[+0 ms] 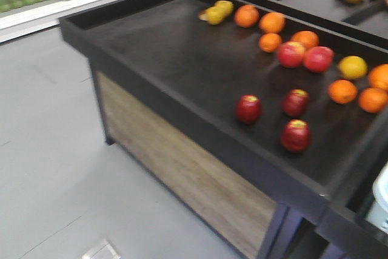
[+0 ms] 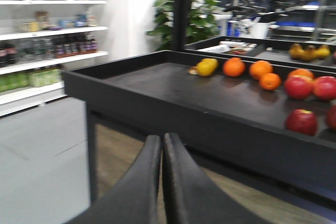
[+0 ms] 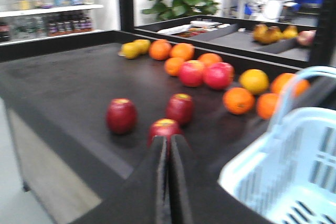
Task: Pick three apples into basket with both arms
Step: 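Turn the base toward the light-blue basket on the fruit table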
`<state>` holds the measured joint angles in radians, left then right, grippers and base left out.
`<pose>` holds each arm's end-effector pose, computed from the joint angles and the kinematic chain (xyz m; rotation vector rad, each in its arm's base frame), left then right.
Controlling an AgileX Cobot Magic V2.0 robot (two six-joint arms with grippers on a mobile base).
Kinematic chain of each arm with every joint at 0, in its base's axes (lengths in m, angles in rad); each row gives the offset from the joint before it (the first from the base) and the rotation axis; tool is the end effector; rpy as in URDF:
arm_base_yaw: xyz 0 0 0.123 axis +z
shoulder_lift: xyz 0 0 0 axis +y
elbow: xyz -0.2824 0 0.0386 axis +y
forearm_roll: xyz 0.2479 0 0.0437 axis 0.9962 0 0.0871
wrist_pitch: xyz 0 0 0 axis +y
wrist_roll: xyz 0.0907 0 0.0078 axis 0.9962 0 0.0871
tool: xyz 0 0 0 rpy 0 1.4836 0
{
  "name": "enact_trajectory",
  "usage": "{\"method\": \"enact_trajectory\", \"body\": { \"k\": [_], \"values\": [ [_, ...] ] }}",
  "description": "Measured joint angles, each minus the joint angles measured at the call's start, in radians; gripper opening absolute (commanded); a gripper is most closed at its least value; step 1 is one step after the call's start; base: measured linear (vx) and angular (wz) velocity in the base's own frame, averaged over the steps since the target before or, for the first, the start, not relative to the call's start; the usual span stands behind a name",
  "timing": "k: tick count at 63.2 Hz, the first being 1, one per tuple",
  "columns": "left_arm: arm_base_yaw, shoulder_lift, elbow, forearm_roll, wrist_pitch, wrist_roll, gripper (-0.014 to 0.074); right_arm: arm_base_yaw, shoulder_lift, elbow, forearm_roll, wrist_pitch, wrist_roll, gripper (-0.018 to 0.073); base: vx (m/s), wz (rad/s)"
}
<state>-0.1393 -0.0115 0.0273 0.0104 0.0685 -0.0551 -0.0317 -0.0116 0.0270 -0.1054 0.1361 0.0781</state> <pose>0.0562 -0.0078 0.1983 0.0736 1.5680 -0.1441 0.0565 -0.0031 0.1923 0.0153 1.6346 -0.0562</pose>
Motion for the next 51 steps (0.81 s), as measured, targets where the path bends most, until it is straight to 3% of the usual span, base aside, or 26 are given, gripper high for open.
{"method": "enact_trajectory", "body": {
  "k": [51],
  "values": [
    [0.000, 0.000, 0.000, 0.000, 0.000, 0.000, -0.0006, 0.000, 0.000, 0.000, 0.000, 0.000, 0.000, -0.0009, 0.12, -0.57]
  ]
}}
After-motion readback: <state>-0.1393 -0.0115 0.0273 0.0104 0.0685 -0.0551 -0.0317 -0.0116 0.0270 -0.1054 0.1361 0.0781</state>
